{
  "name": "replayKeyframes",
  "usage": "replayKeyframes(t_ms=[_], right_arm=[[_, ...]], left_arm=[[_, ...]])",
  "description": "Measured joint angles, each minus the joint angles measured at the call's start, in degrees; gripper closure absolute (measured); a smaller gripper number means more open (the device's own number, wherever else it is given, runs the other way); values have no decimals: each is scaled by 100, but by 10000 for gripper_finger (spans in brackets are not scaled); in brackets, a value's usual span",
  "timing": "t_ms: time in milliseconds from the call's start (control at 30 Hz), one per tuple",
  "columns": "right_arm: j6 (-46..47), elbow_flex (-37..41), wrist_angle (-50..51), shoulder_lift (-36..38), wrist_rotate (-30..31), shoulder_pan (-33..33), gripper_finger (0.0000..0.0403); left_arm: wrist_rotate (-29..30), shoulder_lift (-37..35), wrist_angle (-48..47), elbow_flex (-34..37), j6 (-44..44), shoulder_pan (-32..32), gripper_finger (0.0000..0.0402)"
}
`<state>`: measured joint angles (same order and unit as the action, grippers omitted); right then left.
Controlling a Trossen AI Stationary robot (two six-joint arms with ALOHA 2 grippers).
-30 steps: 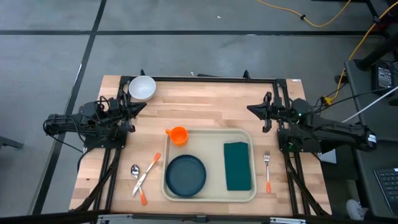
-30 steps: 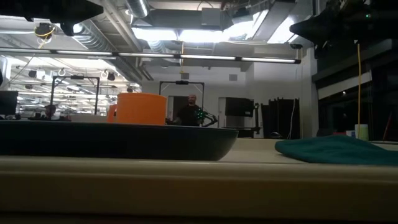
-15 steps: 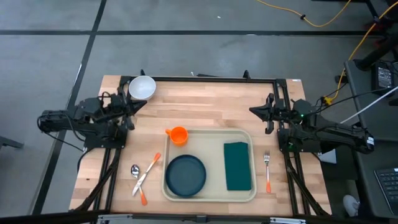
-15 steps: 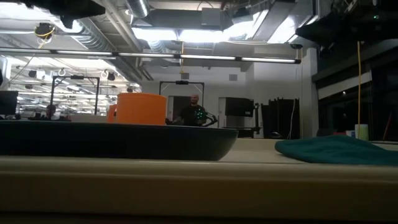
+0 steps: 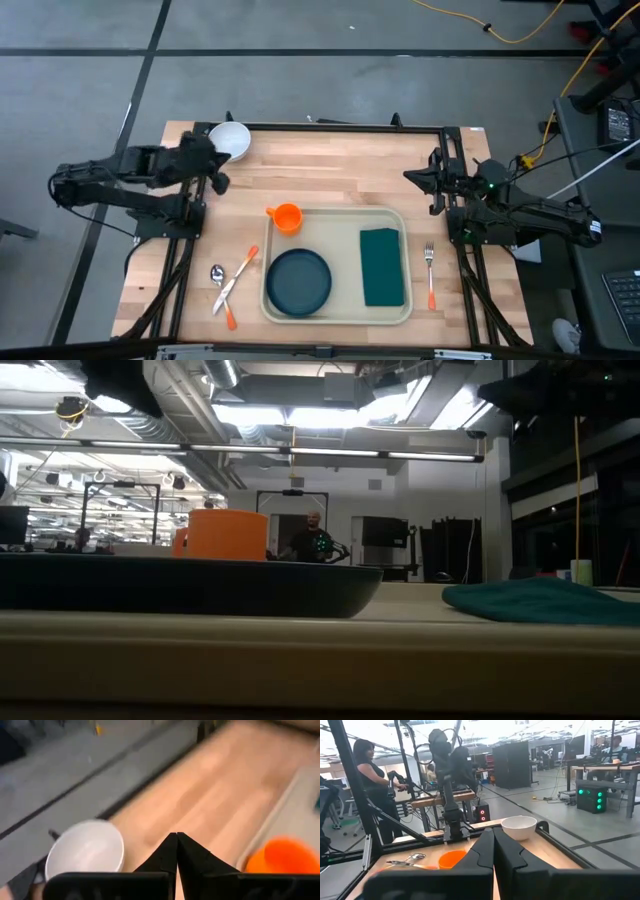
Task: Set up tray
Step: Put the white bowl on the black plate
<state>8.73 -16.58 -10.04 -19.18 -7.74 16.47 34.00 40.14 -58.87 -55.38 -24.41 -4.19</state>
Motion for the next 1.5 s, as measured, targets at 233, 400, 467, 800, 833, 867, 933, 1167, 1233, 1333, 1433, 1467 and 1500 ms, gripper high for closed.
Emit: replayKeyframes(t_ms=[233,400,467,800,833,867,933,1167,1233,1333,1433,1467,1500], right_arm=[[139,0,2,0,1,0,400],[167,0,2,0,-79,0,399],[175,0,2,0,-100,2,399],[322,0,2,0,-252,0,398],[320,0,2,0,-252,2,398],[322,0,2,0,-252,2,398],[334,0,2,0,-252,0,398],[444,0,2,0,-250,2,397],[442,0,2,0,-250,2,397],[442,0,2,0,-248,2,397],[436,0,2,0,-248,2,397],[436,0,2,0,-248,2,397],[435,0,3,0,-248,2,397]], left_arm=[[-716,1264,-806,-277,412,-1115,400],[-980,1676,-806,-460,968,-1910,397],[-1033,1822,-806,-605,1226,-2278,393],[-3048,2826,-686,-1363,2846,-4263,306],[-3148,2962,-699,-1363,2895,-4395,292],[-3198,3113,-717,-1363,2934,-4509,278],[-3209,3429,-810,-1363,2979,-4674,250],[-3268,4411,-927,-1359,3065,-4845,176],[-3269,4623,-922,-1359,3065,-4824,163],[-3148,4904,-883,-1359,2993,-4804,152],[-3054,5138,-819,-1359,2986,-4847,151],[-3065,5222,-800,-1359,2981,-4858,151],[-3064,5306,-773,-1359,2976,-4858,151]])
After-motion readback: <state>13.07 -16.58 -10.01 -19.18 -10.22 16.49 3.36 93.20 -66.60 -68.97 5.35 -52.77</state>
